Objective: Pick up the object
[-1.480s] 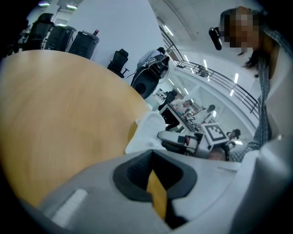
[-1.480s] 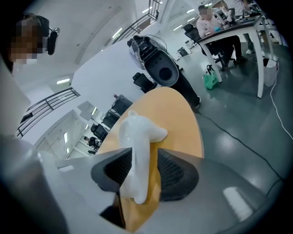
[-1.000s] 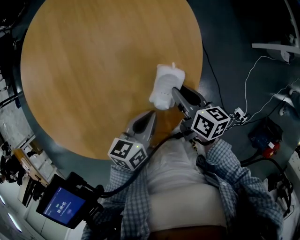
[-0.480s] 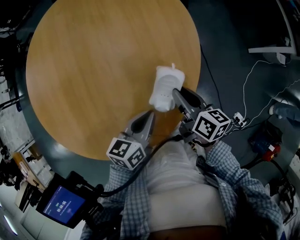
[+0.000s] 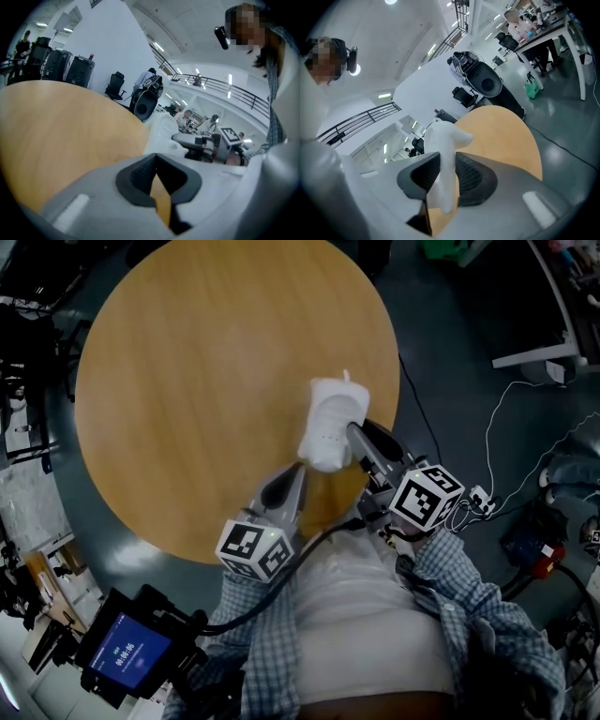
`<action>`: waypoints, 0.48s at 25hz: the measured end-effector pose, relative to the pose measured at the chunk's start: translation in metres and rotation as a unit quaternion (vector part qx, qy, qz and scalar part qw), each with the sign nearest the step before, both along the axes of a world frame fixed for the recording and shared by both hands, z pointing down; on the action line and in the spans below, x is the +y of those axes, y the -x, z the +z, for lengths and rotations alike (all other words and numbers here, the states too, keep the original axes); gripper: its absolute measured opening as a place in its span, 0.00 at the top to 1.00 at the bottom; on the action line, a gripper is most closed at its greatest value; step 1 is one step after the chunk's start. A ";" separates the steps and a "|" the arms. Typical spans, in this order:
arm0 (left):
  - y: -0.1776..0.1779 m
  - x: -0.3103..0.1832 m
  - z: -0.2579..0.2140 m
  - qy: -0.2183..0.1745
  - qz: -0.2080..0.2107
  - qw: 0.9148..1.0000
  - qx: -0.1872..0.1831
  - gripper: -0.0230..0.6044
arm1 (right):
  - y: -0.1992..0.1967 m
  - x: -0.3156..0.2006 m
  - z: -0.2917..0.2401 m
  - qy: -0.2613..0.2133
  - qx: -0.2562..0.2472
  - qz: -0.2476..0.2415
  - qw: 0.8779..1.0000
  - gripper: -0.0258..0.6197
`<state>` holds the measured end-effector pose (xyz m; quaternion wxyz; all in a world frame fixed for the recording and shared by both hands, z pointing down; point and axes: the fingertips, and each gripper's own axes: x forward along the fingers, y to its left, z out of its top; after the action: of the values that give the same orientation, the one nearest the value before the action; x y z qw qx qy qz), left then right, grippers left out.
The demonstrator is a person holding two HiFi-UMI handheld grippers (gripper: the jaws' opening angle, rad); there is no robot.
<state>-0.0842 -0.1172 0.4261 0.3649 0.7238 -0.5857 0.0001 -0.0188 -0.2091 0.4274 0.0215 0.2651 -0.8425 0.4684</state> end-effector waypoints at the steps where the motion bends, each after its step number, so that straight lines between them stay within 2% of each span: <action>1: 0.002 0.000 -0.004 -0.008 -0.003 1.000 -0.005 0.96 | 0.001 -0.001 -0.006 -0.003 -0.008 0.004 1.000 0.79; 12: 0.031 0.015 -0.030 -0.051 -0.017 0.998 -0.017 0.96 | 0.027 0.003 -0.068 -0.047 -0.071 0.022 0.996 0.80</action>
<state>-0.1156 -0.1026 0.3957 0.3172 0.7315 -0.6031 -0.0238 -0.0459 -0.2060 0.3592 -0.0617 0.2502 -0.8570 0.4462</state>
